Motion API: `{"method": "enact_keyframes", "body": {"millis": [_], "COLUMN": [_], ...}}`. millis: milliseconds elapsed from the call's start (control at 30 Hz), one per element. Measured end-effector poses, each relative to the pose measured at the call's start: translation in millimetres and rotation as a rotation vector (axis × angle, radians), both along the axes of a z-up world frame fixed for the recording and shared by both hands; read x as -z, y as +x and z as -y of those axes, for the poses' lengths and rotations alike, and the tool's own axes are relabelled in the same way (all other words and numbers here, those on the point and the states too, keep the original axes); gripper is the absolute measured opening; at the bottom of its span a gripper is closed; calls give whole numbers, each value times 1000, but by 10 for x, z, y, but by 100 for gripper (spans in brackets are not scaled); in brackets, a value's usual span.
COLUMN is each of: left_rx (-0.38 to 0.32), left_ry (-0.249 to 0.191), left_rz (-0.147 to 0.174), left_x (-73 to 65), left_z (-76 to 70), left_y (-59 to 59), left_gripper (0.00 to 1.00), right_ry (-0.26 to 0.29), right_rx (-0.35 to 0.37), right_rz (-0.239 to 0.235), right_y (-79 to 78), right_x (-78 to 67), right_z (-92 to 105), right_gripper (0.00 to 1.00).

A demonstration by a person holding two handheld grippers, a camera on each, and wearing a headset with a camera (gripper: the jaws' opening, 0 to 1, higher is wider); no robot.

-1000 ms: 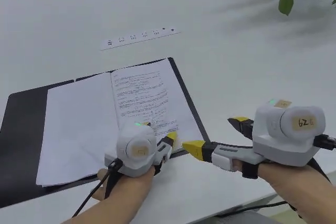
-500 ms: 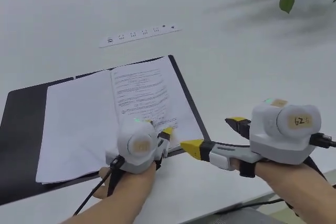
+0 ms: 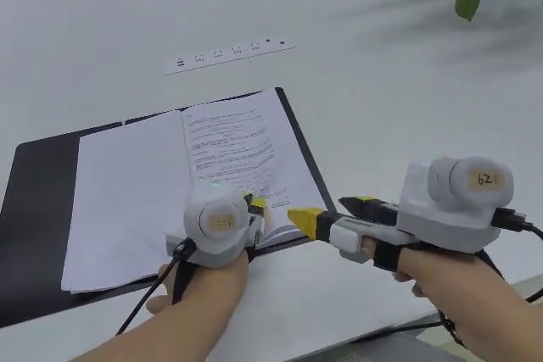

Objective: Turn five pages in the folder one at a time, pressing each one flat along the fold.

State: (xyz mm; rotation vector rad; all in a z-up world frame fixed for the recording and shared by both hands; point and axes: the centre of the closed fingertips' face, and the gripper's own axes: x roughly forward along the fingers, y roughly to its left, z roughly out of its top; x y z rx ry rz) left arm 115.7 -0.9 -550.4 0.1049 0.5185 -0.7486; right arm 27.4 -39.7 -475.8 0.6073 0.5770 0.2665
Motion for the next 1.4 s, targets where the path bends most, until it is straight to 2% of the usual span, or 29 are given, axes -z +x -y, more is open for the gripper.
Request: {"method": "enact_keyframes", "body": {"millis": [67,167,333,500,667,733,833,967,1033,1100,1167,1233,1300,1400], "left_rx": [-1,-1,-3,-6,-7,-6,-6,-5,-5,-3,0,2,4,11], "left_ry": [-3,-5,-14,-20,-24,-25,-27,-28,-28,-29,-26,-22,-17,-7], "left_rz": [0,-1,1,3,1,0,-1,-2,-4,-6,-9,-12,-16,-22], "left_x": [-1,-3,-7,-9,-14,-14,-15,-17,-18,-17,-16,-18,-15,-19], "left_z": [-1,-1,-3,-3,-4,-5,-5,-7,-7,-7,-6,-4,-2,5], "left_y": [0,-1,-7,-9,-11,-11,-15,-17,-17,-16,-16,-17,-14,-12], "left_gripper": [6,6,6,6,6,6,6,6,6,6,6,6,6,7], "right_ry": [59,46,103,175,200,200,244,261,308,333,326,342,403,388], "right_rx": [7,-14,-24,3,18,32,106,175,237,284,310,347,376,372], "right_rz": [-41,-54,-105,-134,-178,-179,-193,-216,-243,-258,-274,-282,-294,-278], "right_y": [4,13,12,67,102,123,171,195,202,202,181,177,178,174], "right_x": [50,126,251,327,449,491,546,625,649,671,722,757,774,755], "right_z": [-57,-132,-259,-325,-369,-359,-296,-197,-151,-106,-70,-38,-53,-47], "right_gripper": [42,38,34,34,34,34,32,23,19,14,7,0,0,0]}}
